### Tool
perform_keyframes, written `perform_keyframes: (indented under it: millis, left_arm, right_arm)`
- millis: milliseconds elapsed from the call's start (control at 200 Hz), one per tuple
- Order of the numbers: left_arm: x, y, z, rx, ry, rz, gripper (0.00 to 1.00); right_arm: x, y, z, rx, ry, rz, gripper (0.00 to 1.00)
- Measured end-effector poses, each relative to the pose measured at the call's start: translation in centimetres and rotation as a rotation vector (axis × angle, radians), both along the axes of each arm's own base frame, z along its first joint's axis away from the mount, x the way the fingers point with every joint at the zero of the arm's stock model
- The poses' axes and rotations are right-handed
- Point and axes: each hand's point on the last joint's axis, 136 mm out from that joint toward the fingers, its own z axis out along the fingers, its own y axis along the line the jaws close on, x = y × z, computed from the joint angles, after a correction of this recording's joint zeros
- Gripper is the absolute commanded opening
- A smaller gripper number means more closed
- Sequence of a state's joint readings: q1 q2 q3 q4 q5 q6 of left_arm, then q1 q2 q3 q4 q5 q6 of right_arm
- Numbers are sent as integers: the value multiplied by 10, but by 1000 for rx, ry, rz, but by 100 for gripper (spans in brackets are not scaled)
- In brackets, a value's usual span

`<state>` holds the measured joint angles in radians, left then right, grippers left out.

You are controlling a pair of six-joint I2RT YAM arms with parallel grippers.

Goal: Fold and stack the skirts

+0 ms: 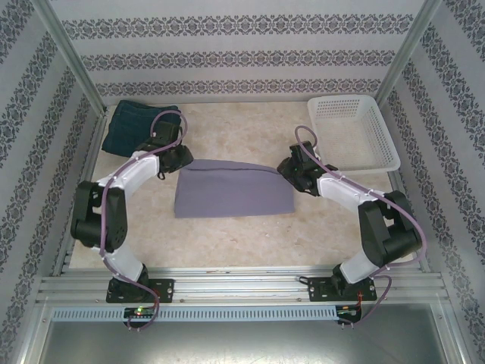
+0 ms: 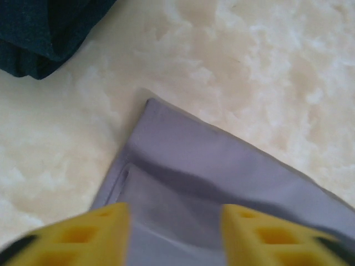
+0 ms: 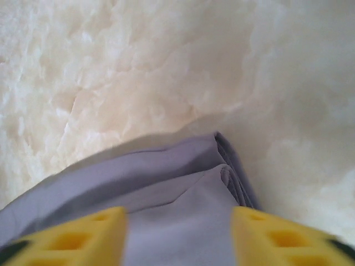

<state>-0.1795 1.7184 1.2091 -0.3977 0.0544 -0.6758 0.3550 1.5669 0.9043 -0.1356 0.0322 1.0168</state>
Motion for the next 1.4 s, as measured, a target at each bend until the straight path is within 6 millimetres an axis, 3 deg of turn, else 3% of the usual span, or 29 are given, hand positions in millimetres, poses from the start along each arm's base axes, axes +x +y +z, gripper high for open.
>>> perform_keyframes:
  millis: [115, 220, 320, 390, 455, 545, 639, 734, 889, 984, 1054, 1149, 1229, 1324, 1399]
  left_arm:
    - [1, 2, 5, 2, -3, 7, 100]
    - [-3, -3, 30, -27, -55, -11, 100]
    - [-11, -25, 57, -94, -113, -71, 100]
    - [-16, -51, 64, -175, -132, -128, 100]
    - [-19, -73, 55, -252, -119, -165, 100]
    - [-21, -95, 21, -344, -52, -187, 100]
    - [-22, -100, -24, -357, 44, -163, 100]
    - [-22, -94, -58, -335, 112, -132, 100]
    - [-12, -83, -52, -338, 79, -109, 100]
    - [-14, -83, -42, -357, 73, -121, 100]
    - [-19, -86, -21, -375, 52, -138, 100]
    - [-29, -101, 23, -429, -27, -181, 100]
    - [-46, -118, 46, -512, -71, -208, 100]
    - [-67, -131, 34, -617, -54, -178, 100]
    - [-84, -133, -3, -675, 26, -107, 100]
  right_arm:
    - [7, 3, 16, 4, -64, 19, 98]
    - [5, 10, 40, 2, -133, 59, 98]
    - [5, 27, 57, 20, -194, 126, 98]
    - [4, 44, 54, 47, -200, 189, 98]
    - [6, 64, 41, 83, -171, 247, 98]
    - [12, 88, 17, 132, -119, 304, 98]
    - [16, 100, -13, 152, -58, 329, 98]
    - [16, 98, -33, 140, -13, 325, 98]
    - [22, 85, -27, 127, -27, 309, 98]
    - [17, 77, -10, 107, -38, 325, 98]
    - [8, 79, 13, 115, -60, 351, 98]
    - [-9, 96, 45, 177, -106, 392, 98]
    - [-30, 112, 54, 269, -112, 406, 98]
    - [-53, 123, 33, 376, -36, 382, 98]
    - [-60, 127, 9, 423, 41, 351, 98]
